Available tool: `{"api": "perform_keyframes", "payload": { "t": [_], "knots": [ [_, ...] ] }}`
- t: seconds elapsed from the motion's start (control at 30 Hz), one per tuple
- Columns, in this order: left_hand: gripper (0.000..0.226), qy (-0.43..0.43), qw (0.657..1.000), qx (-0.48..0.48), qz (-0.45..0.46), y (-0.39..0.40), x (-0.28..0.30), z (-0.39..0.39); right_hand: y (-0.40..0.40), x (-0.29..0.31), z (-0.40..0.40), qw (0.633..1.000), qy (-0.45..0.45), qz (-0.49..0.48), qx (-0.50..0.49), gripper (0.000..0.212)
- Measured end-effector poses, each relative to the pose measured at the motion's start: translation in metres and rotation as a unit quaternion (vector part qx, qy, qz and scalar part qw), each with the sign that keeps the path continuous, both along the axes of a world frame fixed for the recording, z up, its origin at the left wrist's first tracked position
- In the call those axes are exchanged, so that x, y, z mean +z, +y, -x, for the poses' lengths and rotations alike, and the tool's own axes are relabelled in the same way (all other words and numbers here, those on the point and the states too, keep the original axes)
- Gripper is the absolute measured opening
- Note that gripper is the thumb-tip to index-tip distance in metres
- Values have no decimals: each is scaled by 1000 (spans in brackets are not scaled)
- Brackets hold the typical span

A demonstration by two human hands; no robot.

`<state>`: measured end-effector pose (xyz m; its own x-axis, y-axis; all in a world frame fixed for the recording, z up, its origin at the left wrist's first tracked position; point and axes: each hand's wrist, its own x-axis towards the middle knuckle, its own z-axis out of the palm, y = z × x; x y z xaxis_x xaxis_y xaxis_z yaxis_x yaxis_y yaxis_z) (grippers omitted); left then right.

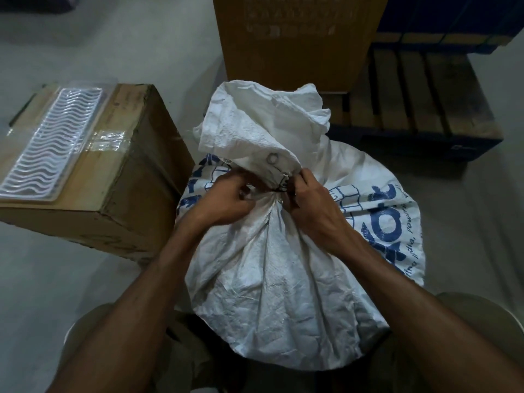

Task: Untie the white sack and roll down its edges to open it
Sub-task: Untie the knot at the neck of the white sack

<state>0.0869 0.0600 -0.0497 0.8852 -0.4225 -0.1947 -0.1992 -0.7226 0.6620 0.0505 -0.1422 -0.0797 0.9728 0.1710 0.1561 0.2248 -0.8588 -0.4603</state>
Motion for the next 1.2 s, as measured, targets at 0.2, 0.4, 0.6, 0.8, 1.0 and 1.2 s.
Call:
{"api": "perform_keyframes", "payload": {
  "t": [0.2,0.4,0.6,0.8,1.0,1.2],
  "knots": [
    [16,-99,991,75,44,-27,-12,12,-2,-1,2,1000,5,-29,-11,25],
    [19,-175,975,96,94,-33,-13,10,-5,-2,0,999,8,-48,-18,29],
    [18,-208,973,55,82,-31,-16,8,-10,-3,1,990,-3,-133,-50,13],
    [25,-225,973,36,37,-38,-19,12,-11,-7,-2,990,6,-129,-55,16],
    [27,-209,978,19,6,-42,-24,11,-12,-10,0,988,4,-139,-72,14],
    [15,-141,974,173,47,-56,-26,16,-11,-5,1,986,-7,-149,-79,12]
  ]
}}
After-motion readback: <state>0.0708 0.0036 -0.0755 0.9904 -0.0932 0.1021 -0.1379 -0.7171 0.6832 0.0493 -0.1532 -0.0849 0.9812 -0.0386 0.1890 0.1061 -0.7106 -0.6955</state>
